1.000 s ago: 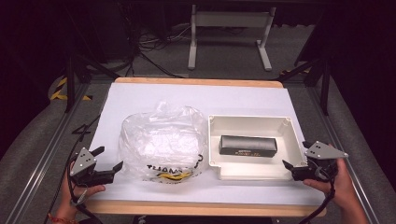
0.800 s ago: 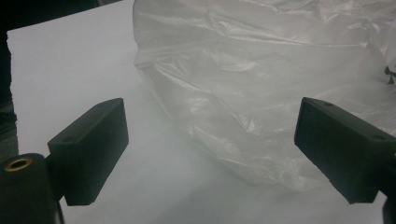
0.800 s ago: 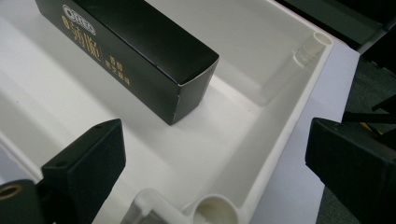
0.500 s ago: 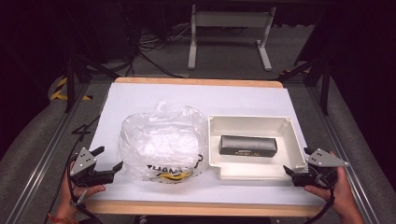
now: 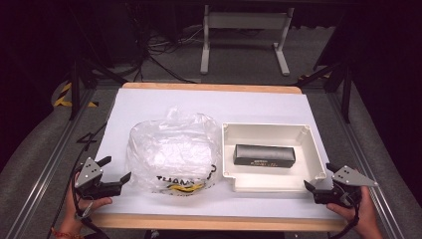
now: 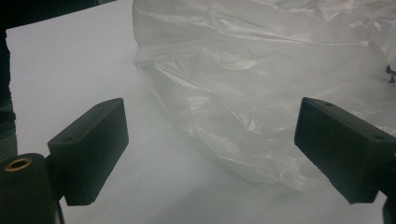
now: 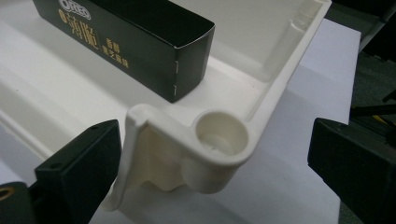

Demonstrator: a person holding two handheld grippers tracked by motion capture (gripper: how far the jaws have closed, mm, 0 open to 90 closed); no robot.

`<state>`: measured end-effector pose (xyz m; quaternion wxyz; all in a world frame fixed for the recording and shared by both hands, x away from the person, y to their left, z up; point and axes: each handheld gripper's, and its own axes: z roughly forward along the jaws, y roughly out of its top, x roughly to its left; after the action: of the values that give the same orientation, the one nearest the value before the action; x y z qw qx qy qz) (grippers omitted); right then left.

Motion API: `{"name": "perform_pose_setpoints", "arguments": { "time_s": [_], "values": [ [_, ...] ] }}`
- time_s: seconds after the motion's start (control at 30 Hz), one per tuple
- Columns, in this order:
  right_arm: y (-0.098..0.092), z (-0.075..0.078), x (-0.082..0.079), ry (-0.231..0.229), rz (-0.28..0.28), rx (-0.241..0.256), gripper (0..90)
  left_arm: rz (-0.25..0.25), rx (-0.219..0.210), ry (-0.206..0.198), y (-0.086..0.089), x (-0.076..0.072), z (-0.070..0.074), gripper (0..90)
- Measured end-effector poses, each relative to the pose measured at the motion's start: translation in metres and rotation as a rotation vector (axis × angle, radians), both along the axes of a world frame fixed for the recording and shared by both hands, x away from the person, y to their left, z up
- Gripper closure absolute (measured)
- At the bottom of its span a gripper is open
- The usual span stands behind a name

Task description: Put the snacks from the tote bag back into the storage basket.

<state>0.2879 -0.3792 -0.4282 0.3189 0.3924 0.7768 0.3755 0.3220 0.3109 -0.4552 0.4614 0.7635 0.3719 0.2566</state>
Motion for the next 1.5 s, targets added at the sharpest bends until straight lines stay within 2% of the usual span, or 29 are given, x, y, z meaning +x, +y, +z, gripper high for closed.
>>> {"name": "perform_pose_setpoints", "arguments": {
  "time_s": [0.17, 0.27, 0.4, 0.47, 0.67, 0.73, 0.83, 0.87, 1.03, 1.23, 1.5],
  "values": [
    [0.001, -0.003, -0.005, -0.017, 0.014, 0.025, 4.1, 0.000, -0.001, 0.001, 0.000, 0.000, 0.000, 10.7],
    [-0.001, -0.007, -0.009, -0.052, 0.036, 0.062, 4.2, -0.001, -0.003, 0.005, 0.000, 0.001, 0.000, 10.7],
    [-0.001, -0.012, -0.011, -0.071, 0.055, 0.081, 4.2, 0.002, -0.005, 0.003, 0.001, 0.000, 0.000, 10.7],
    [-0.002, -0.013, -0.012, -0.079, 0.053, 0.086, 4.4, 0.002, -0.017, 0.000, 0.001, 0.000, 0.000, 10.7],
    [-0.009, -0.015, -0.018, -0.141, 0.044, 0.153, 4.8, -0.003, -0.030, -0.010, 0.003, 0.000, 0.001, 10.6],
    [-0.011, -0.015, -0.019, -0.147, 0.046, 0.169, 4.8, 0.003, -0.041, -0.007, 0.004, -0.001, 0.000, 10.6],
    [-0.010, -0.016, -0.019, -0.155, 0.051, 0.170, 4.8, 0.001, -0.053, -0.011, 0.005, -0.001, 0.001, 10.6],
    [-0.010, -0.016, -0.020, -0.153, 0.052, 0.153, 4.7, -0.001, -0.055, -0.012, 0.005, -0.001, 0.001, 10.5],
    [-0.007, -0.016, -0.020, -0.152, 0.048, 0.133, 4.7, -0.017, -0.050, -0.016, 0.006, -0.002, -0.002, 10.5],
    [-0.007, -0.017, -0.020, -0.159, 0.033, 0.142, 4.7, -0.024, -0.071, -0.019, 0.009, -0.003, -0.002, 10.4],
    [-0.008, -0.017, -0.021, -0.164, 0.036, 0.133, 4.7, -0.023, -0.062, -0.016, 0.008, -0.003, -0.002, 10.3]
  ]
}}
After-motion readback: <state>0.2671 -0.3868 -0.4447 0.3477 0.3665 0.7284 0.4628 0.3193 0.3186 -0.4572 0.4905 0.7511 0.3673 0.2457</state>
